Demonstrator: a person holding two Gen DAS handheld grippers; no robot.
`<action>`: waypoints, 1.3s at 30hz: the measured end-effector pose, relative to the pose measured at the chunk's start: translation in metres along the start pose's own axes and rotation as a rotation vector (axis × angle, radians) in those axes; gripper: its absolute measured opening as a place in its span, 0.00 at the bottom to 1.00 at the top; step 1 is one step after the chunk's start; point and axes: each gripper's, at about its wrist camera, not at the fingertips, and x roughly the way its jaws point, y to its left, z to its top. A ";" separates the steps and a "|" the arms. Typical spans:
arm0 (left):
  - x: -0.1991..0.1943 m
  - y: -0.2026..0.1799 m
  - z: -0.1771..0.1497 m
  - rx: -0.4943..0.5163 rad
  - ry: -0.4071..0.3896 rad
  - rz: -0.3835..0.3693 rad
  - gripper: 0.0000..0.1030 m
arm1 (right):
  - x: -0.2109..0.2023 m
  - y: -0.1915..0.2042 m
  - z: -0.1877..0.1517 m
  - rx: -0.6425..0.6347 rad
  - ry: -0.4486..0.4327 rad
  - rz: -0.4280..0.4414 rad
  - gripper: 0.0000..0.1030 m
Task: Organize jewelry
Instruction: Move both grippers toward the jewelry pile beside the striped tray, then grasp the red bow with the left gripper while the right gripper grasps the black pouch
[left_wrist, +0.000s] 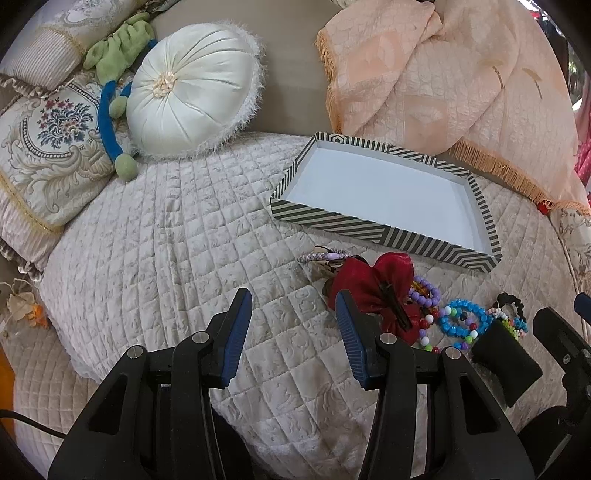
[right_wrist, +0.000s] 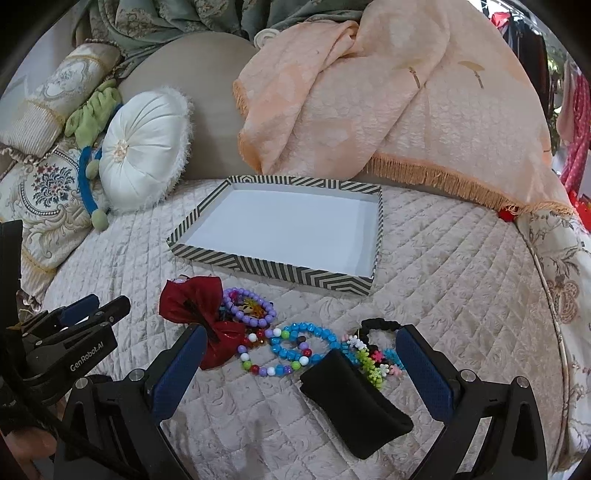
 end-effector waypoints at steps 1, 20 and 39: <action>0.000 0.000 0.000 0.000 0.002 0.000 0.45 | 0.000 0.000 0.000 0.001 0.000 0.004 0.99; 0.016 0.006 0.006 -0.110 0.116 -0.159 0.48 | 0.000 -0.045 -0.017 0.003 0.059 -0.017 0.99; 0.074 -0.031 0.006 -0.184 0.257 -0.236 0.62 | 0.056 -0.054 -0.053 -0.152 0.287 0.014 0.80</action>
